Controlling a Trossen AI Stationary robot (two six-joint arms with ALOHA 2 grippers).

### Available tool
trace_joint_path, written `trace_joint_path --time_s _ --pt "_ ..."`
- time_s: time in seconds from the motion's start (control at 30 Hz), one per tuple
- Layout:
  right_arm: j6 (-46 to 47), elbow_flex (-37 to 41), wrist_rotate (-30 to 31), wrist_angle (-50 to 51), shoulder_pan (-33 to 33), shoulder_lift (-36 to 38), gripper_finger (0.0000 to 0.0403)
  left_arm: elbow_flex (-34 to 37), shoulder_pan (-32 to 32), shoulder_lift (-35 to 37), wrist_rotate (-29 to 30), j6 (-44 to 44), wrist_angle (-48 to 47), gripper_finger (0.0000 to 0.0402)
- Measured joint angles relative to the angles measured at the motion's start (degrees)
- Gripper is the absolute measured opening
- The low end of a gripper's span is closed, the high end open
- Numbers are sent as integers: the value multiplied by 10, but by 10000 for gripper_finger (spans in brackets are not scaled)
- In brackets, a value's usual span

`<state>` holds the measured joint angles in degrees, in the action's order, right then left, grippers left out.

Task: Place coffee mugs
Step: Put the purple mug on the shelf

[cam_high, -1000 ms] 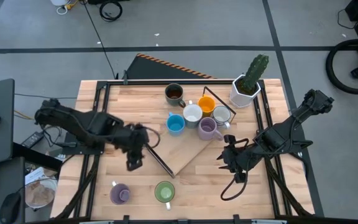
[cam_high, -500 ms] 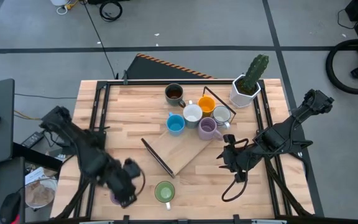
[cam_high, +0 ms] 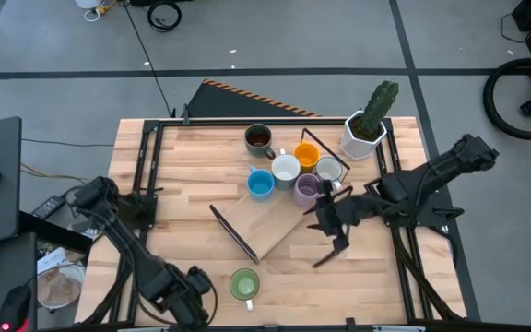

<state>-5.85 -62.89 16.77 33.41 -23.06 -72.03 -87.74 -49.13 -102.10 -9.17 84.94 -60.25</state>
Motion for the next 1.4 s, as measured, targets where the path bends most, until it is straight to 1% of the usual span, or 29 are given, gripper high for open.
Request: trace_joint_path --time_s 0.23,0.33,0.47,0.57,0.7,0.83,0.97,1.07,1.17,1.3,1.4 --pt "-25 0 -43 -15 50 0 168 0 -26 -43 9 -4 -6 189" --pt "-42 0 -63 -23 60 0 168 0 -33 -62 9 -17 -9 189" --pt "-52 0 -70 -35 67 0 168 0 -41 -81 10 -33 -9 189" --pt "-58 0 -80 -38 72 0 168 0 -41 -84 12 -38 -12 189" --pt "-60 0 -90 -42 77 0 168 0 -41 -78 -1 -34 -12 189" --pt "-59 0 -90 -42 79 0 168 -15 -39 -62 -4 -32 -23 178" --pt "-59 0 -91 -42 79 0 168 -45 -31 -51 0 -26 -61 161" --pt "-53 0 -91 -42 79 0 168 -79 -30 -51 4 -23 -107 149" --pt "-46 0 -91 -42 79 0 168 -105 -31 -50 25 -22 -154 142" --pt "-46 0 -94 -42 79 0 168 -113 -43 -50 51 -21 -216 141" --pt "-46 0 -96 -40 79 0 168 -113 -57 -50 75 -21 -232 142"
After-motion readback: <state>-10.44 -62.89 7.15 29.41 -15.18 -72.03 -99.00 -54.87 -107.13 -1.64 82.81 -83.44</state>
